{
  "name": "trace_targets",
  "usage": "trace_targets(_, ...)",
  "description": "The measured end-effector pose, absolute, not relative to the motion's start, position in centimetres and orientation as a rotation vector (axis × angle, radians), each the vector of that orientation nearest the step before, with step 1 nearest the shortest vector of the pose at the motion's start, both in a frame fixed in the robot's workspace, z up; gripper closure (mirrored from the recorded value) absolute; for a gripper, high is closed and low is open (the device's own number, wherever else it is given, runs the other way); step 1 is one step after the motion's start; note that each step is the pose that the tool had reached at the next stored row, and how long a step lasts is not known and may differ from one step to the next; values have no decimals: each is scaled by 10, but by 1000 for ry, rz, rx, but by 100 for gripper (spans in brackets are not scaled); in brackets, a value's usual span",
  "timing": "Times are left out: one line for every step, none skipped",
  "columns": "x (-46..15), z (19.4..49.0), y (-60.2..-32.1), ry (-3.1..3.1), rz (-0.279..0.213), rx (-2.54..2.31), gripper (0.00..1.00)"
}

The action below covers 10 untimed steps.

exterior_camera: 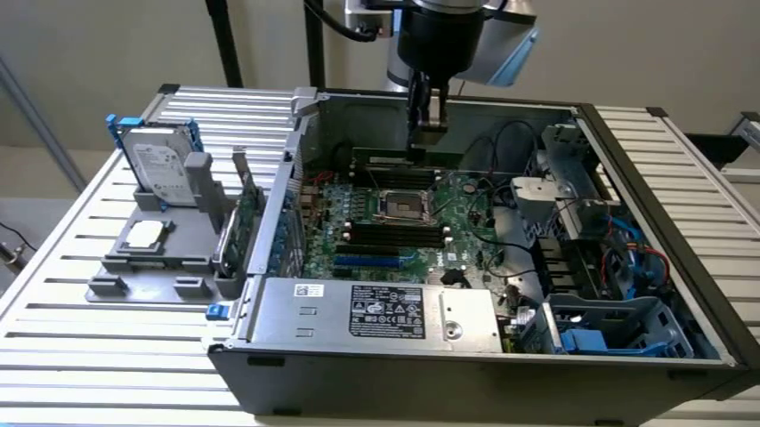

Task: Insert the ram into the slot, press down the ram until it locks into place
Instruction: 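Insert the ram into the slot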

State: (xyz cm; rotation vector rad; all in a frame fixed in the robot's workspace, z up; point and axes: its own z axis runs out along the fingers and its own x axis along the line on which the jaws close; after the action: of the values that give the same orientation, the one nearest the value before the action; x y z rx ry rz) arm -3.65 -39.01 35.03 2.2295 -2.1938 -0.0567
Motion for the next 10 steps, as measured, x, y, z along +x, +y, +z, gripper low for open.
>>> trace_targets(-37,348,-391,-2194,-57,2230,87)
trace_targets(-37,347,-391,-2194,-57,2230,87)
trace_targets(-37,345,-391,-2194,-57,2229,87)
trace_targets(-37,343,-392,-2194,-57,2229,87)
trace_targets(-37,341,-392,-2194,-57,2229,87)
trace_targets(-37,339,-393,-2194,-57,2229,87)
trace_targets(-37,337,-393,-2194,-57,2230,87)
trace_targets(-37,336,-394,-2194,-57,2230,87)
trace_targets(-37,334,-394,-2194,-57,2229,87)
trace_targets(-37,332,-395,-2195,-57,2229,87)
